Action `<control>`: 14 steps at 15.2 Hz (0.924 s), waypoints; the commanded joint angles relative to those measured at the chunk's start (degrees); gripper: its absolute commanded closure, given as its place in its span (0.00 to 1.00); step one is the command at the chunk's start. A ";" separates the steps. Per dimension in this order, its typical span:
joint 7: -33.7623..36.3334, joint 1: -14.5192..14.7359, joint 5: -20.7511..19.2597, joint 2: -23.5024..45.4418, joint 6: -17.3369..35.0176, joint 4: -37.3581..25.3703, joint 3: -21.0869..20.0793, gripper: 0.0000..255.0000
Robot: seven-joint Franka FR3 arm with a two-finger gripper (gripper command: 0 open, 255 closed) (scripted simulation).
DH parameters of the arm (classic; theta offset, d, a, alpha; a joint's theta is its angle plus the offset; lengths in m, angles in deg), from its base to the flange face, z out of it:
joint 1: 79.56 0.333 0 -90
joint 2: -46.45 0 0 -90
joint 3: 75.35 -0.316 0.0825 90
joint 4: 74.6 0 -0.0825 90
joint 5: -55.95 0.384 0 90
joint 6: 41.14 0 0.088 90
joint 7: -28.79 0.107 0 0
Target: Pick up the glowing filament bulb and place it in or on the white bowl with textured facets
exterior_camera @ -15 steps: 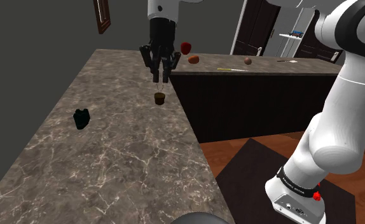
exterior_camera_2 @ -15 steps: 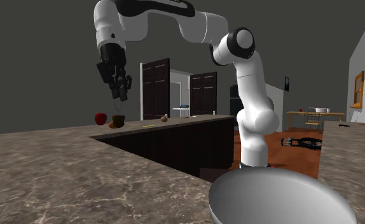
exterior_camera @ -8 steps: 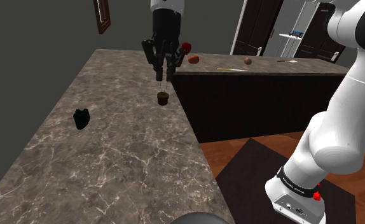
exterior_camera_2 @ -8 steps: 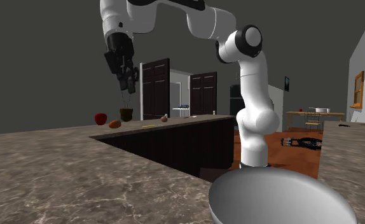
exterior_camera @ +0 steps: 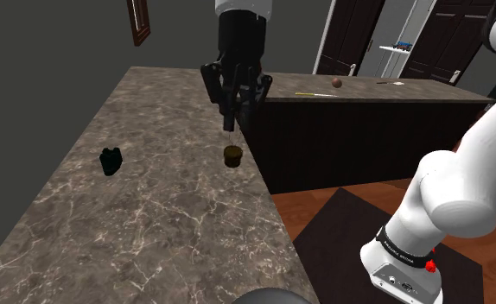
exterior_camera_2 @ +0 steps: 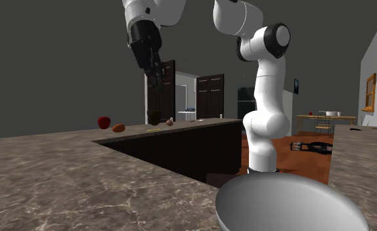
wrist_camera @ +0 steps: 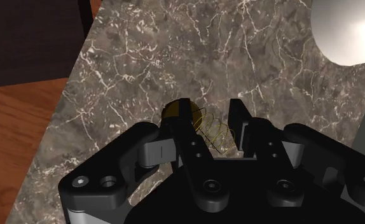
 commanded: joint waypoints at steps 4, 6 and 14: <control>5.06 2.56 2.62 -4.78 1.35 3.70 -2.98 1.00; 7.12 3.58 3.67 -6.48 1.91 4.91 -4.26 1.00; 16.26 7.65 7.40 -11.15 4.29 7.13 -10.17 1.00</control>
